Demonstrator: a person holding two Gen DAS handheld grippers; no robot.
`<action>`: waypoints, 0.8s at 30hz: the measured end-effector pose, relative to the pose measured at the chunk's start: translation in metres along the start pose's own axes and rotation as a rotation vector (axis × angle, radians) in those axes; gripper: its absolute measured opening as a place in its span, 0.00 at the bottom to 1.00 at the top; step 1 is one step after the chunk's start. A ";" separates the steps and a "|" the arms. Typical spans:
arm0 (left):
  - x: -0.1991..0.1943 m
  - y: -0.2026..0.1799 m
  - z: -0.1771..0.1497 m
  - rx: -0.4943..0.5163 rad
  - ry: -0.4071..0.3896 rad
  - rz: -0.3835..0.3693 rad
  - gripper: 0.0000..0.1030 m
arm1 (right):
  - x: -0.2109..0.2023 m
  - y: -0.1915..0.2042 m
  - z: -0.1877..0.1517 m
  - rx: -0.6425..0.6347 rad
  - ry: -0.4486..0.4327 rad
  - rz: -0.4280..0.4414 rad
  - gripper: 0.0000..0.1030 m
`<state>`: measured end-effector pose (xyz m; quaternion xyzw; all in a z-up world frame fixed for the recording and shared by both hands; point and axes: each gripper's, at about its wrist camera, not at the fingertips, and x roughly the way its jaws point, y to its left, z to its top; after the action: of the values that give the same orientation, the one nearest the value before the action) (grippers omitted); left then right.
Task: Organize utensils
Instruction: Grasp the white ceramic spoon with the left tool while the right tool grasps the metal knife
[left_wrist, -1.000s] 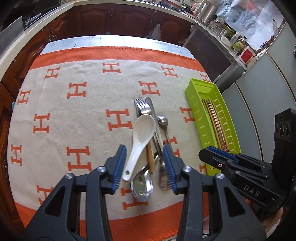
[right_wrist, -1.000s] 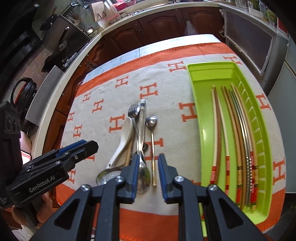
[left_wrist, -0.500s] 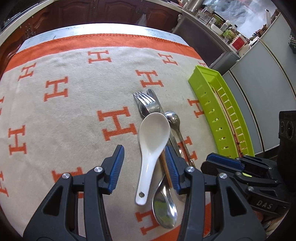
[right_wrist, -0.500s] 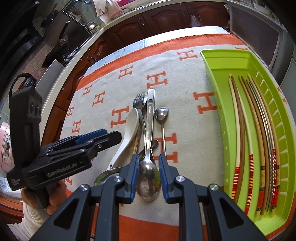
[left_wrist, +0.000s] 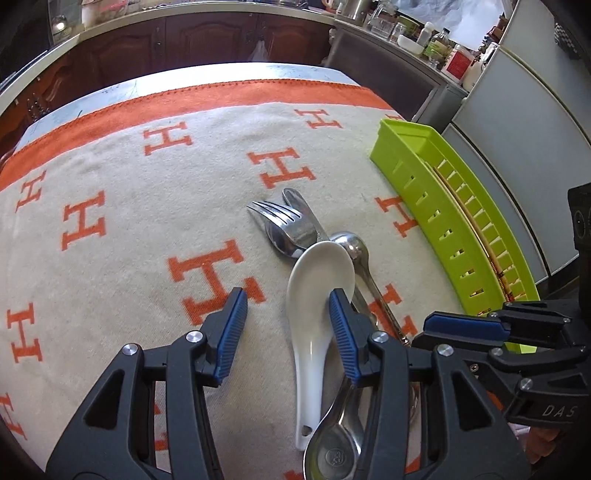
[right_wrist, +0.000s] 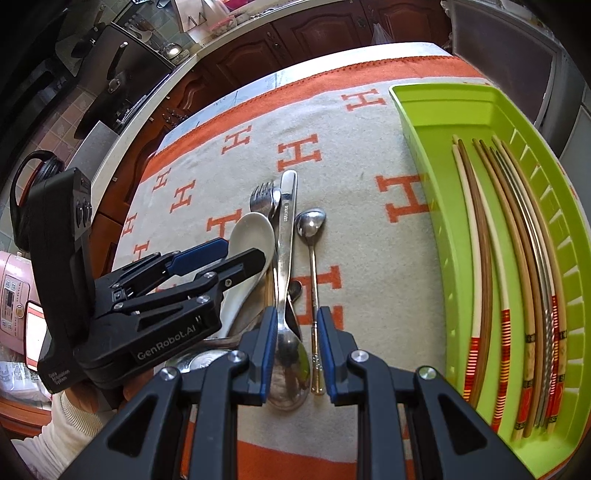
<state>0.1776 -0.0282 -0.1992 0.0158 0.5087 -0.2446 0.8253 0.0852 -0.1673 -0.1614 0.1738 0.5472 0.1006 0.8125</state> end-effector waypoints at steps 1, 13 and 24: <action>-0.001 0.000 -0.001 0.003 -0.004 -0.008 0.41 | 0.001 0.000 0.000 0.001 0.000 0.000 0.21; -0.009 0.010 -0.003 -0.051 -0.068 -0.118 0.04 | -0.002 -0.009 -0.002 0.033 -0.011 0.015 0.21; -0.052 0.037 -0.016 -0.160 -0.114 -0.057 0.03 | 0.001 -0.003 0.003 0.022 -0.013 0.066 0.21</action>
<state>0.1612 0.0295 -0.1707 -0.0785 0.4788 -0.2273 0.8443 0.0885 -0.1708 -0.1623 0.2014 0.5372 0.1203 0.8102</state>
